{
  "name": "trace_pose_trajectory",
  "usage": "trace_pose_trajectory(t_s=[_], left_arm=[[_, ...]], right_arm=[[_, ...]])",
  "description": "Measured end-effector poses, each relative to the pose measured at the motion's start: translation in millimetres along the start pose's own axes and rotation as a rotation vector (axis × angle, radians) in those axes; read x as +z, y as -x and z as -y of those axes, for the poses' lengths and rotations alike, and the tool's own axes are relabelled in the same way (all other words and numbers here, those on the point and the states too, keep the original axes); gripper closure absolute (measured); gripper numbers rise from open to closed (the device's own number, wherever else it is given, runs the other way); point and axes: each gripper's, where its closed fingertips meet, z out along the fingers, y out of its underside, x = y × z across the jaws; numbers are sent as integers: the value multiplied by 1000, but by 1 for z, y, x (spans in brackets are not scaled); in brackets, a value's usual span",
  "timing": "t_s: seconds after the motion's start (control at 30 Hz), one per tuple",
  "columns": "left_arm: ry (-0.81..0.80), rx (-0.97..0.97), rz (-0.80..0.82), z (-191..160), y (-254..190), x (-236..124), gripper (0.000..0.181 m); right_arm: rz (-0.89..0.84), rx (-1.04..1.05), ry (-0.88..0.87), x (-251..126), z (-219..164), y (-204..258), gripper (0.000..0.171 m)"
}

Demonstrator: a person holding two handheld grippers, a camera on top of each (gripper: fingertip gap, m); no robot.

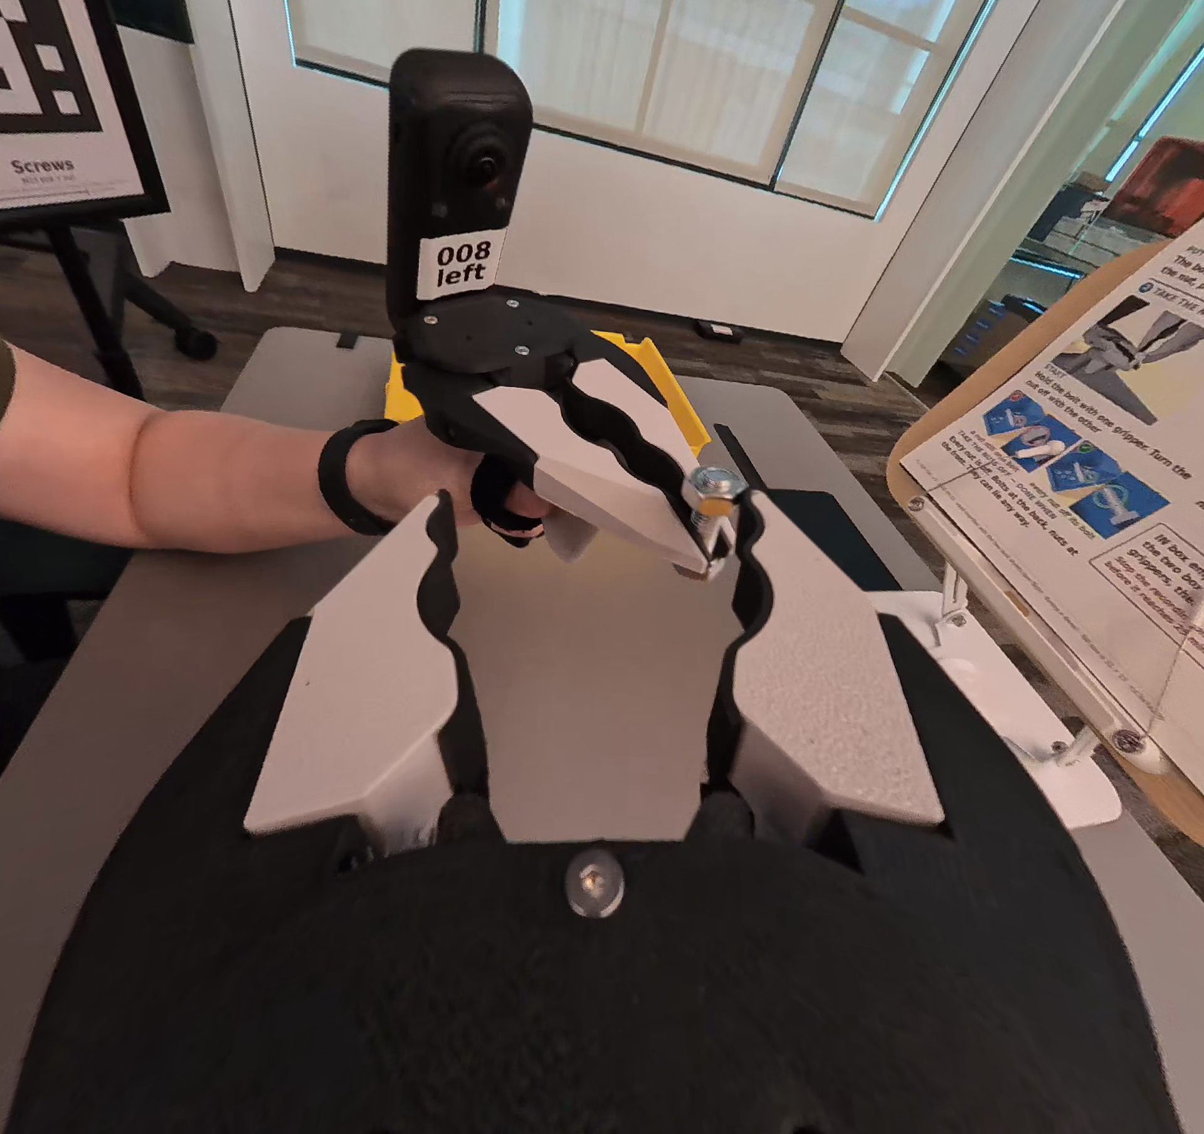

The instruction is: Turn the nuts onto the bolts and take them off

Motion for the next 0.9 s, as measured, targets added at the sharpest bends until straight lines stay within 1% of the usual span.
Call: trace_pose_trajectory(t_s=[0.03, 0.07, 0.1, 0.17, 0.2, 0.23, 0.33, 0.37, 0.43, 0.47, 0.57, 0.6, 0.7, 0.73, 0.77, 0.8, 0.9], left_arm=[[0, -12, 2, 0, 1, 0, 174], [-4, -24, 12, 0, 4, -1, 174], [-9, -32, 13, 1, 5, -2, 174], [-12, -38, -7, 1, 2, -1, 174], [-13, -34, -14, 2, -1, 0, 174], [-13, -26, -23, 2, -4, 0, 174], [-8, -17, -19, 2, -5, 1, 174], [-9, -22, -13, 2, -3, 0, 174], [-14, -46, 3, 3, 3, -2, 174], [-21, -57, -4, 4, 4, -3, 174], [-24, -57, -27, 5, -2, -2, 174], [-18, -44, -30, 4, -4, -1, 174], [-7, -26, -15, 4, -4, 0, 174], [-8, -35, -5, 4, -1, -1, 174], [-11, -48, 6, 4, 3, -3, 174], [-19, -62, 6, 5, 6, -4, 174], [-31, -81, -20, 7, 3, -5, 174]], right_arm=[[1, -4, 4, -4, 0, -1, 94], [41, 0, -8, -9, 2, 3, 117], [50, 29, -41, -13, 8, 3, 115], [11, 61, -72, -13, 11, -6, 96], [-2, 56, -58, -11, 9, -7, 89], [-13, 45, -38, -8, 5, -8, 86], [13, 21, -8, -2, 1, -1, 88], [7, 16, -1, -4, 0, -2, 92], [66, 18, -12, -12, 4, 6, 126], [64, 44, -45, -14, 9, 4, 124], [2, 66, -63, -12, 10, -7, 94], [-6, 60, -45, -9, 6, -8, 91], [18, 43, -23, -6, 4, -1, 93], [43, 31, -18, -9, 4, 2, 111], [125, 27, -27, -14, 7, 14, 141], [138, 53, -65, -17, 13, 15, 141], [12, 90, -108, -20, 18, -8, 134]])
